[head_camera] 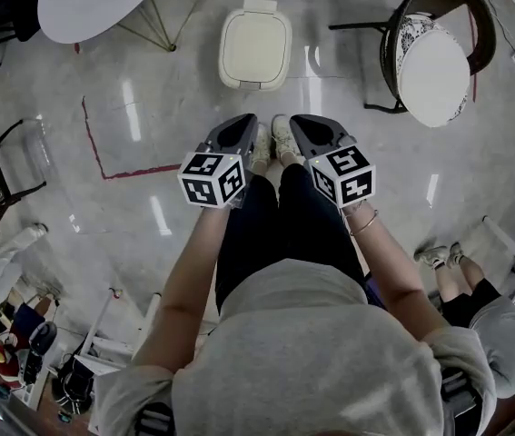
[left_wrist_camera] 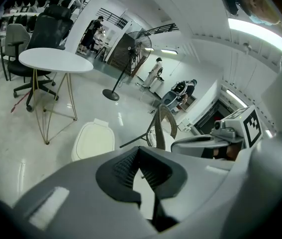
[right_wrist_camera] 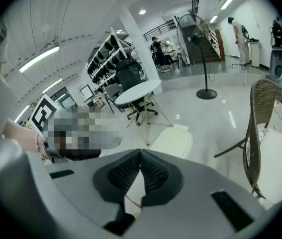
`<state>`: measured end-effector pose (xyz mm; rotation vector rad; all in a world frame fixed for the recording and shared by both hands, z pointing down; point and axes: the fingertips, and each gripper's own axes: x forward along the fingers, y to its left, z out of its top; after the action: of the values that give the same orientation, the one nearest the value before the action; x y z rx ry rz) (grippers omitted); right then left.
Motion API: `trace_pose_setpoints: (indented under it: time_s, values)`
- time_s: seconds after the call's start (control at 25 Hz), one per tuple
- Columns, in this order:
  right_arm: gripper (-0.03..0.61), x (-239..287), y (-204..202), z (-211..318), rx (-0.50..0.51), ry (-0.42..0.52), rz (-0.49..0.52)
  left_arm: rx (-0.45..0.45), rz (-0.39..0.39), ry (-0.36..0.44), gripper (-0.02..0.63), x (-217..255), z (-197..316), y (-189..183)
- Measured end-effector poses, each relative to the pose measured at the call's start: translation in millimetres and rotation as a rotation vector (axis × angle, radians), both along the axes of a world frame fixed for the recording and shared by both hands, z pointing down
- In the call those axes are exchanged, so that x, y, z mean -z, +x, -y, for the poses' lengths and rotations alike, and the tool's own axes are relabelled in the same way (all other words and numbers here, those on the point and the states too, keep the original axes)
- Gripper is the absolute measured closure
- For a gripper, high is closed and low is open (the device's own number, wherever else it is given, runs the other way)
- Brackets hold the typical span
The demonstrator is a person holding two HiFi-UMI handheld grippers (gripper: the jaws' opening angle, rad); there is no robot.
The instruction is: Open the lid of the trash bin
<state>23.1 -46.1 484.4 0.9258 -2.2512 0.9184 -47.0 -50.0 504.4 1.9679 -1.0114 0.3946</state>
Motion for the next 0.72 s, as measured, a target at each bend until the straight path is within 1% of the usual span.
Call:
trace_pose_setpoints:
  time_s: [0.16,0.28,0.36,0.52,0.6,0.72]
  values:
    - [0.571,-34.0,2.9,0.7,-0.001,-0.034,-0.012,-0.008,0.039,-0.038,0.604,-38.1,2.5,-4.1]
    - [0.571,-61.7,6.4,2.8,-0.018,-0.064,-0.006,-0.025,0.015,-0.076,0.604,-67.5,4.0,1.9]
    - [0.571,-80.7,5.7,5.0,-0.028,-0.079,-0.003,-0.021,0.020,-0.096,0.604,-90.0,7.5,2.3]
    - [0.571,-125.4,2.0,1.6,-0.027,-0.125,-0.011,-0.042,0.091,-0.152,0.604,-142.3,2.2,4.4]
    - [0.571,-149.8,2.2,3.5,-0.024,-0.141,-0.025,-0.048,0.108,-0.178,0.604,-167.3,0.8,8.0]
    - [0.571,-179.7,4.6,10.6,-0.038,-0.156,-0.030,-0.026,0.129,-0.202,0.604,-198.5,3.5,9.5]
